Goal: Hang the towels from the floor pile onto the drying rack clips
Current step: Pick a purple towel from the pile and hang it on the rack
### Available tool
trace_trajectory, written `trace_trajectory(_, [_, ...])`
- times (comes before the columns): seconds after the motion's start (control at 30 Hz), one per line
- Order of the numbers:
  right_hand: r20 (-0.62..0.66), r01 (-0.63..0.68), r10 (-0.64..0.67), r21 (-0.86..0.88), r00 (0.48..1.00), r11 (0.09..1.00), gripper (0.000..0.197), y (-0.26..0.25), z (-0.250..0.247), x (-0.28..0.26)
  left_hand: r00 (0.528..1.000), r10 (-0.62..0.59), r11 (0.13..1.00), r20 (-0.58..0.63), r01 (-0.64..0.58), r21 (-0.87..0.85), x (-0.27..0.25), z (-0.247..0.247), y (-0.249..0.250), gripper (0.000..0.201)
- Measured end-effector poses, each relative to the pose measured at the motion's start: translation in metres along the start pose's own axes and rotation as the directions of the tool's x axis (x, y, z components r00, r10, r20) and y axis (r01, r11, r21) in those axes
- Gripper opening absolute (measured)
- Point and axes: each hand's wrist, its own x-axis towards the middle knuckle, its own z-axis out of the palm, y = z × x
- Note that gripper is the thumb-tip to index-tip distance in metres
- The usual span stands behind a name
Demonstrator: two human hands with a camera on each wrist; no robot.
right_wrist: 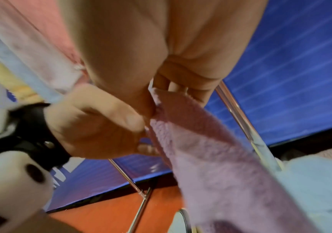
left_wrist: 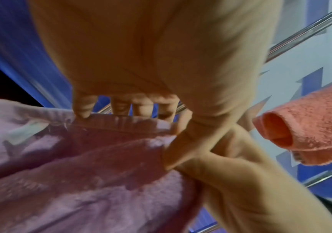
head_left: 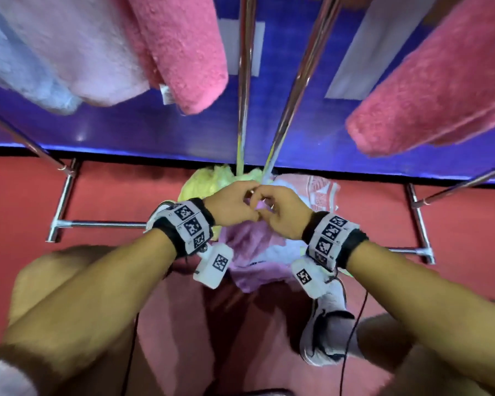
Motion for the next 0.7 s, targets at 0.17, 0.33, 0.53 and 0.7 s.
trace_trajectory(0.17, [-0.136,-0.014,0.046,0.233,0.99,0.972,0.033,-0.035,-0.033,-0.05,0.989,0.047,0.999,-0.138,-0.046,0.009,-0.029,0.003,0.023,0.023])
trace_trajectory(0.33, [-0.125,-0.056,0.062,0.053,0.99,0.997,0.017,-0.05,-0.039,-0.091,0.931,0.185,0.962,-0.315,-0.237,-0.135,-0.077,0.009,0.083,0.016])
trace_trajectory(0.53, [-0.336,-0.102,0.171,0.214,0.926,0.971,0.025,-0.075,-0.038,-0.133,0.771,0.226,0.953,-0.595,-0.301,-0.028,-0.112,0.013,0.095,0.013])
trace_trajectory(0.7, [-0.407,-0.134,0.268,0.328,0.873,0.935,0.022,-0.082,-0.039,-0.159,0.864,0.109,0.99,-0.492,-0.138,-0.022,-0.122,0.045,0.035,0.015])
